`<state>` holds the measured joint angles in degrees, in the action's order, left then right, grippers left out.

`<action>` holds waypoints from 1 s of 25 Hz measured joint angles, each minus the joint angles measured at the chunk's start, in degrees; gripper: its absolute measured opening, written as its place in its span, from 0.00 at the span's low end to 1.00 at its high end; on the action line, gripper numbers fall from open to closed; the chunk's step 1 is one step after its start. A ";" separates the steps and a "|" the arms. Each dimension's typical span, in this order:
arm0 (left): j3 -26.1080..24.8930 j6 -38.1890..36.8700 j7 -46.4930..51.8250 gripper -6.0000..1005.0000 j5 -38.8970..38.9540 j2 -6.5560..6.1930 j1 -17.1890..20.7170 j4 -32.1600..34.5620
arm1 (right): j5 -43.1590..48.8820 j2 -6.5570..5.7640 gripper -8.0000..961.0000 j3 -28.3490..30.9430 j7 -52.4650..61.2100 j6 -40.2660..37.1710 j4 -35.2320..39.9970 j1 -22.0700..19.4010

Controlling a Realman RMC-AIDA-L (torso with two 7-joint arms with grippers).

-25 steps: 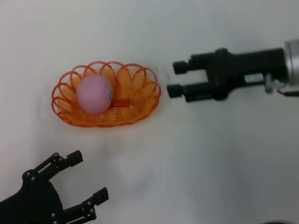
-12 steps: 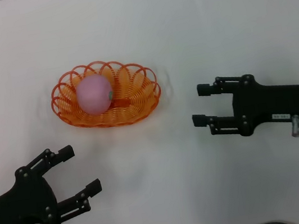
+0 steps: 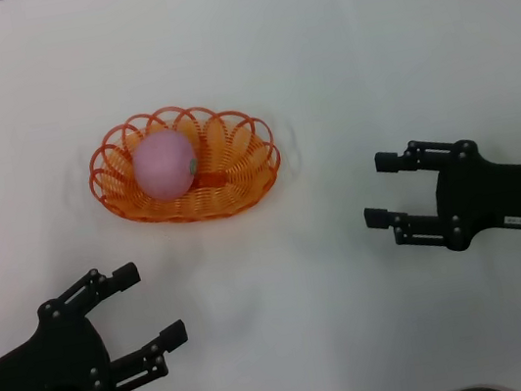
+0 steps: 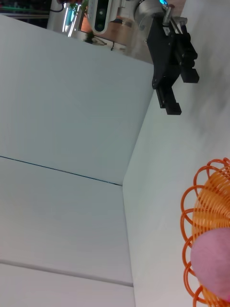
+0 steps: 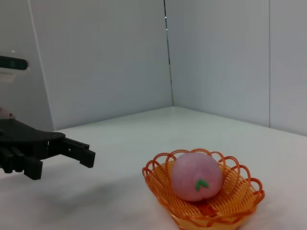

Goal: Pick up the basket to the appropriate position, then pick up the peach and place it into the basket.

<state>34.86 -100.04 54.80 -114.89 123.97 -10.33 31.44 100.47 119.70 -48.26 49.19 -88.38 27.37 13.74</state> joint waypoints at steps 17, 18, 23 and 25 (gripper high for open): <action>0.16 1.51 -2.17 0.90 0.12 0.04 -0.39 -2.17 | 0.28 -0.17 0.75 1.51 -0.11 0.24 -0.02 -0.09; 0.25 1.66 -2.59 0.90 -0.01 0.04 -0.36 -2.17 | 0.21 -0.18 0.75 1.51 -0.12 0.29 -0.02 -0.10; 0.03 2.16 -3.58 0.90 -0.23 0.04 -0.01 -2.17 | 0.04 -0.03 0.75 2.33 -0.23 0.21 -0.04 0.07; 0.03 2.24 -3.57 0.90 -0.24 0.03 0.08 -2.17 | 0.03 0.03 0.75 3.32 -0.56 -0.14 -0.04 0.20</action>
